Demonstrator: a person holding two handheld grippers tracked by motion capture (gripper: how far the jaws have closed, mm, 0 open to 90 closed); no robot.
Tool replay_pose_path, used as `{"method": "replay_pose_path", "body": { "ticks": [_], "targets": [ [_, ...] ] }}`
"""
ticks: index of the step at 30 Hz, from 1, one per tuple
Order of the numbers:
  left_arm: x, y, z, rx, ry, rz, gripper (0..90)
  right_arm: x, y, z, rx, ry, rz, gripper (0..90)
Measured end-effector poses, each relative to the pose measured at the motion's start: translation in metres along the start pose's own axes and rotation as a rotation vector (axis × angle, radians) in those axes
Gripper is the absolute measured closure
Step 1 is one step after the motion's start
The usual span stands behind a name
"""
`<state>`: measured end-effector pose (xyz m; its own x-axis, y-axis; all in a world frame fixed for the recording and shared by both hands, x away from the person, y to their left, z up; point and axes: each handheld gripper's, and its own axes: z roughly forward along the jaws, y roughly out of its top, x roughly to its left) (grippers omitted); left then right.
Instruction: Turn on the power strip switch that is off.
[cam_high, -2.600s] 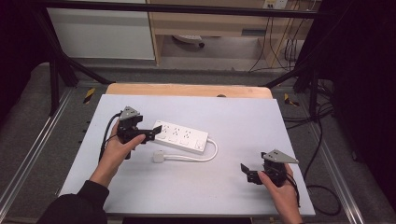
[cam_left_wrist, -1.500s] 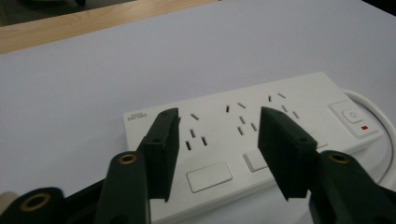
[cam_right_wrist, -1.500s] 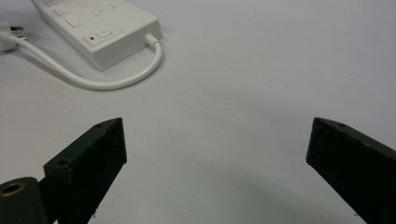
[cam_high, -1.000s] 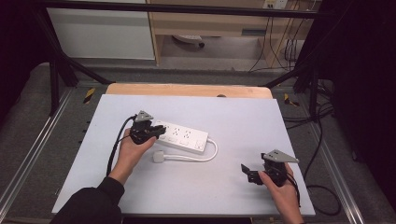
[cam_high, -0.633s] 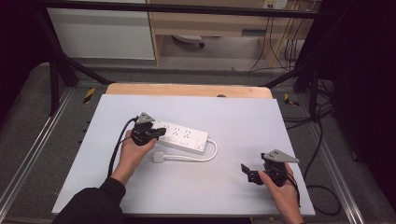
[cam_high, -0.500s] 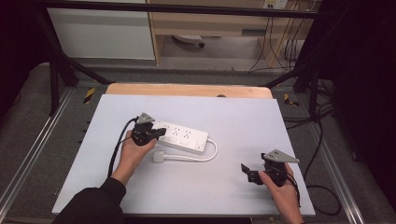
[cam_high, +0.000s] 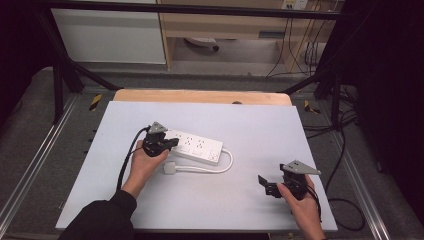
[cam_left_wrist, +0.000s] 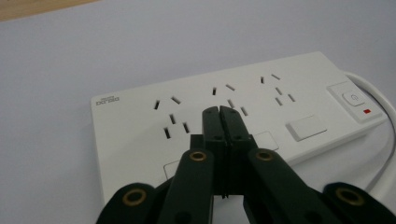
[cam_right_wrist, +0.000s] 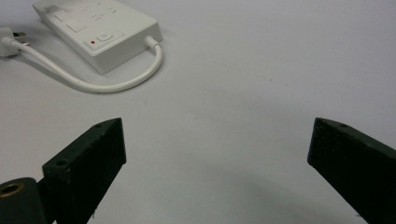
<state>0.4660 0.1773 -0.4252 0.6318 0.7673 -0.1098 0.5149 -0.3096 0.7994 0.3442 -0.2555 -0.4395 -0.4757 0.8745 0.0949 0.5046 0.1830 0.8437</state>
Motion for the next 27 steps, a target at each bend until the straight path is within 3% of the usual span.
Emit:
{"method": "replay_pose_path", "body": {
  "ticks": [27],
  "targets": [
    [-0.0023,-0.0059,0.0031,0.028,0.016,0.034,90.0,0.0005,0.0002,0.0011,0.001,0.002,-0.011,4.9]
  ]
}}
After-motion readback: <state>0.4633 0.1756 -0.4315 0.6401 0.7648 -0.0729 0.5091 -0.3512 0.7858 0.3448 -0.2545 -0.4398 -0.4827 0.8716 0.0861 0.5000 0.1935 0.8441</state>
